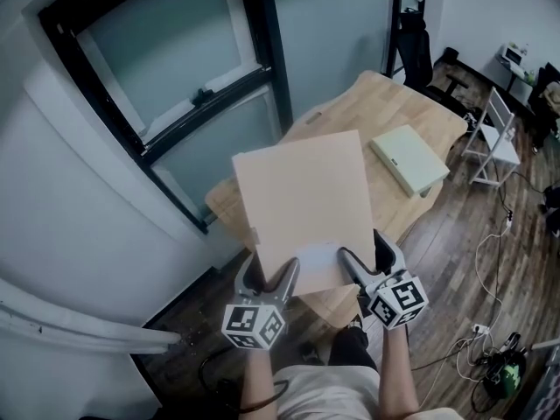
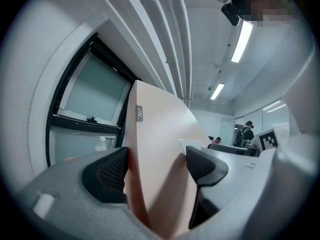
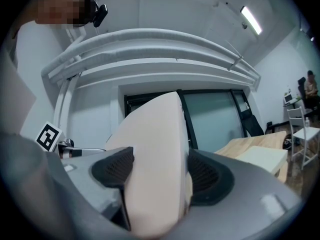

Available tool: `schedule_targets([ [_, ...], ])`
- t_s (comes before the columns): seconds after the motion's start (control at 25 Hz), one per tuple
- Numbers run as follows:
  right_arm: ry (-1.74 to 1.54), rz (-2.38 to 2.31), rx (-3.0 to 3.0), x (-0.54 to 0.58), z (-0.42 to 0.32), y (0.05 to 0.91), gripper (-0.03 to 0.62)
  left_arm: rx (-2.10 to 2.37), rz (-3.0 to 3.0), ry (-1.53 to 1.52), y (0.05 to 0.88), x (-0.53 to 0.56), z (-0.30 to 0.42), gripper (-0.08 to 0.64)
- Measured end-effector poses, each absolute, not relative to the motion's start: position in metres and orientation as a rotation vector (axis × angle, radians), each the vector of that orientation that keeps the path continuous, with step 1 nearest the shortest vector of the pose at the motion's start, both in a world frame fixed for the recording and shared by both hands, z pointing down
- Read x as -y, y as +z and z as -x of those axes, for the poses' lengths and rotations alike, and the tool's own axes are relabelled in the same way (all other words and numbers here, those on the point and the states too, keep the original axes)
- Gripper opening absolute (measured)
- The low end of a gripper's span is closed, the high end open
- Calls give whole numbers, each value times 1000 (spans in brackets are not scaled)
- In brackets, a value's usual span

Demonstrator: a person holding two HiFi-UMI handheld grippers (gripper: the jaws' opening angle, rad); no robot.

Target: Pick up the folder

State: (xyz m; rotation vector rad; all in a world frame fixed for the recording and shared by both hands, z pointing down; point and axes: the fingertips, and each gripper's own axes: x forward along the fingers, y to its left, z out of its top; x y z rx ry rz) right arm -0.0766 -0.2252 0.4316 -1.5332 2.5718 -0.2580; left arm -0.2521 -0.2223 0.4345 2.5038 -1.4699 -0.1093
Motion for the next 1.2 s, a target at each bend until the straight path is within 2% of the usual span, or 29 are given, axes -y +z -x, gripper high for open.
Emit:
schedule_targets([
  [1.2,-261,1628,-2564,214,78,437,347,1412,-2523,-81,441,219,252,348],
])
